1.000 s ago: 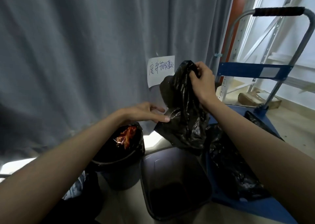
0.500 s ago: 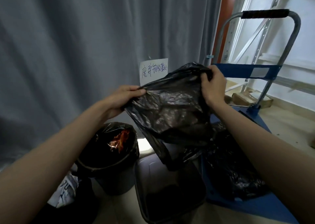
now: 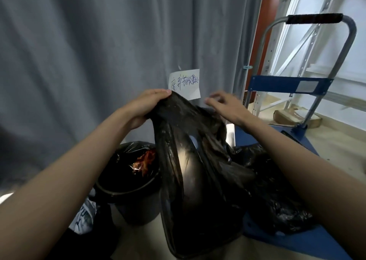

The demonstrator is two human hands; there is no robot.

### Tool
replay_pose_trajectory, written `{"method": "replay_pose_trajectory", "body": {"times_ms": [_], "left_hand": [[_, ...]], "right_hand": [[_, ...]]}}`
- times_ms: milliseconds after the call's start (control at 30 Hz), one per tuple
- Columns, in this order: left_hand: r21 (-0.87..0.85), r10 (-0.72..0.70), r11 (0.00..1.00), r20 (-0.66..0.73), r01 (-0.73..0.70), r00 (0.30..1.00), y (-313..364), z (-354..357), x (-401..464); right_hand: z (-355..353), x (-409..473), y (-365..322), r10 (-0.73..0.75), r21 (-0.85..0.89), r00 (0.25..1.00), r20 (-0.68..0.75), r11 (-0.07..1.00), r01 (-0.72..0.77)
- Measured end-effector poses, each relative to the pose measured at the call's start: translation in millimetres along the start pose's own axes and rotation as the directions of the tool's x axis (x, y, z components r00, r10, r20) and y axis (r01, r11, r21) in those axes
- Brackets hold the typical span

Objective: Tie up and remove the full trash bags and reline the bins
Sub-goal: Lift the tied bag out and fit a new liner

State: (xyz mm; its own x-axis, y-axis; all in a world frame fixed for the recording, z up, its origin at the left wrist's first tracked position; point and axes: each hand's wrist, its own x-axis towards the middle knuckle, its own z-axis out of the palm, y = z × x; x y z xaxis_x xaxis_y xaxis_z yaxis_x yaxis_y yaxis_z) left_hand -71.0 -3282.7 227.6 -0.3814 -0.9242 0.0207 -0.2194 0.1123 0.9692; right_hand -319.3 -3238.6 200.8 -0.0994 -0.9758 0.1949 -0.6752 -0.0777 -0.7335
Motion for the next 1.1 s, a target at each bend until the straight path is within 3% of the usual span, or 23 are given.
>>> {"method": "replay_pose_trajectory", "body": {"times_ms": [33, 100, 167, 233, 400, 500, 567, 667, 733, 867, 1000, 1100], "left_hand": [[-0.017, -0.011, 1.000, 0.000, 0.011, 1.000, 0.5, 2.1, -0.5], [-0.069, -0.025, 0.997, 0.014, 0.026, 1.000, 1.0, 6.1, -2.4], [-0.122, -0.030, 0.992, 0.060, 0.037, 0.998, 0.9, 10.4, -4.9], [-0.134, -0.035, 0.990, 0.110, 0.050, 0.993, -0.7, 14.2, -6.6], [-0.226, -0.110, 0.964, 0.136, 0.139, 0.985, -8.0, 22.9, -6.9], [-0.307, -0.109, 0.930, 0.297, 0.203, 0.949, -9.4, 27.3, -6.8], [-0.272, -0.053, 0.952, 0.300, 0.139, 0.952, -10.0, 30.3, -4.1], [-0.027, 0.099, 0.995, 0.121, -0.096, 0.988, -13.7, 27.8, -0.4], [0.237, 0.179, 0.950, 0.117, -0.202, 0.977, -22.2, 20.0, 0.5], [0.447, 0.057, 0.874, 0.296, -0.191, 0.954, -34.1, 26.5, -5.7], [0.535, 0.047, 0.821, 0.286, -0.200, 0.957, -48.8, 51.6, -7.5], [0.683, 0.022, 0.713, 0.209, -0.162, 0.978, -76.2, 72.6, -8.8]], "right_hand": [[0.7, -4.9, -5.6, 0.062, 0.019, 0.982, 0.177, 0.998, -0.067], [4.1, -14.6, -8.1, 0.173, 0.021, 0.872, 0.459, 0.979, -0.205], [14.7, -20.5, -0.3, 0.181, 0.095, 0.748, 0.639, 0.946, -0.310], [26.9, -24.9, 6.0, 0.111, 0.213, 0.684, 0.721, 0.904, -0.372], [31.8, -25.6, 1.4, -0.036, 0.470, 0.641, 0.767, 0.712, -0.522], [33.1, -26.2, -5.0, -0.045, 0.481, 0.737, 0.674, 0.785, -0.391], [36.8, -24.9, -9.8, 0.035, 0.478, 0.832, 0.554, 0.805, -0.352], [30.3, -25.3, -13.4, 0.155, 0.462, 0.889, 0.430, 0.808, -0.364], [18.4, -26.3, -15.2, 0.172, 0.379, 0.877, 0.449, 0.852, -0.361], [-0.2, -27.0, -18.3, 0.159, 0.215, 0.888, 0.431, 0.938, -0.272], [-11.7, -25.9, -22.0, 0.140, 0.023, 0.894, 0.425, 0.986, -0.165], [-14.6, -32.5, -17.1, 0.150, -0.133, 0.865, 0.480, 0.986, -0.097]]}}
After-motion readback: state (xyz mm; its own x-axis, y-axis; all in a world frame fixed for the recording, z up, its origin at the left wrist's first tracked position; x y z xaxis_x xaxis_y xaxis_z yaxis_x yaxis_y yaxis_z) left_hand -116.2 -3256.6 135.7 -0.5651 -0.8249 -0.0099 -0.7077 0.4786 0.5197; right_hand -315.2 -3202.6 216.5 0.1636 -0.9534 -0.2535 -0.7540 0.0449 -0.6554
